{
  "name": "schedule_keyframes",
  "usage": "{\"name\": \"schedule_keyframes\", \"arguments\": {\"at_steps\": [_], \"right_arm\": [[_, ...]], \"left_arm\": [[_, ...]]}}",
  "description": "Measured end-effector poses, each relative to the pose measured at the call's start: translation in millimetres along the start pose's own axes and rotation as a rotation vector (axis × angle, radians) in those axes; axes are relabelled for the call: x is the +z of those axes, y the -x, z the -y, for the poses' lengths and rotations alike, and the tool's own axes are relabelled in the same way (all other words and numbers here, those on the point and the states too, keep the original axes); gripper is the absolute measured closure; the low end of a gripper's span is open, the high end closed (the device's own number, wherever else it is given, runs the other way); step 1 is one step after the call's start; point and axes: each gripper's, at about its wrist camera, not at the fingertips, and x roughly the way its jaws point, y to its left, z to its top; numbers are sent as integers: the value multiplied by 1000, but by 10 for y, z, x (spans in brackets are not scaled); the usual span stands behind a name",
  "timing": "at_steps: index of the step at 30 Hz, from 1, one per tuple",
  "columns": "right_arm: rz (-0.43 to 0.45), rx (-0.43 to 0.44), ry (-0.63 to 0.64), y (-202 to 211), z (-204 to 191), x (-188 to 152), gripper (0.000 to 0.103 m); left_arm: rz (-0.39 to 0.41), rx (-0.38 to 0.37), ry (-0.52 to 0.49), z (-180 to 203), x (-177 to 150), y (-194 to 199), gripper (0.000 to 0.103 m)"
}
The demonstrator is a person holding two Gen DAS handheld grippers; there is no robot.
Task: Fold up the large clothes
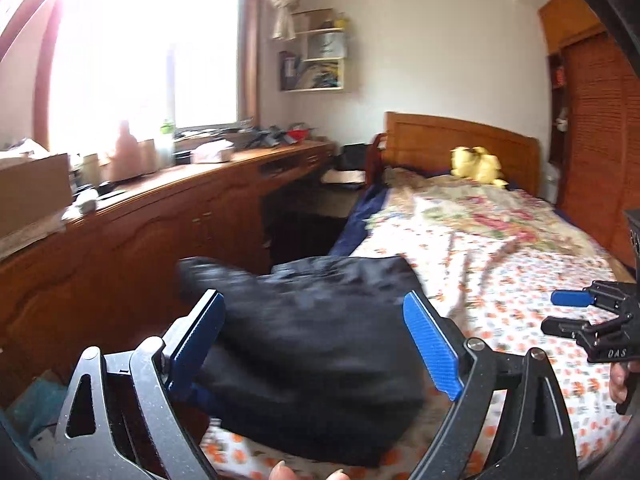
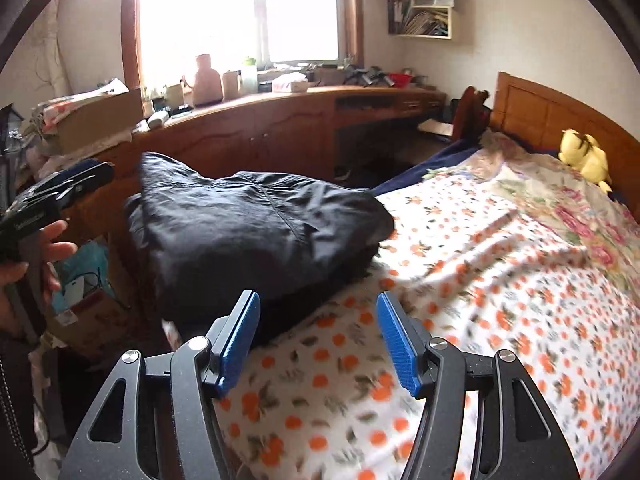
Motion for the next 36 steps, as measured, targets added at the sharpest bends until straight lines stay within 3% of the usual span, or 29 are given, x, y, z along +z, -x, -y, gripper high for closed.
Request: {"name": "schedule_keyframes", "arguments": {"at_steps": [6, 15, 22, 28, 36], "right_arm": [[46, -107, -48, 815, 323, -429, 22], [125, -292, -140, 1922, 606, -1166, 20], [184, -423, -251, 2551, 502, -1718, 20], [238, -460, -368, 2880, 356, -2016, 20], [257, -530, -370, 3098, 90, -2150, 20]], "left_arm": [[9, -136, -39, 858, -8, 163, 12], [-34, -340, -97, 2137, -382, 441, 12], [-59, -449, -143, 2953, -658, 679, 12], [-59, -481, -187, 3312, -812, 896, 12], [-69, -497, -200, 3434, -897, 1094, 12]]}}
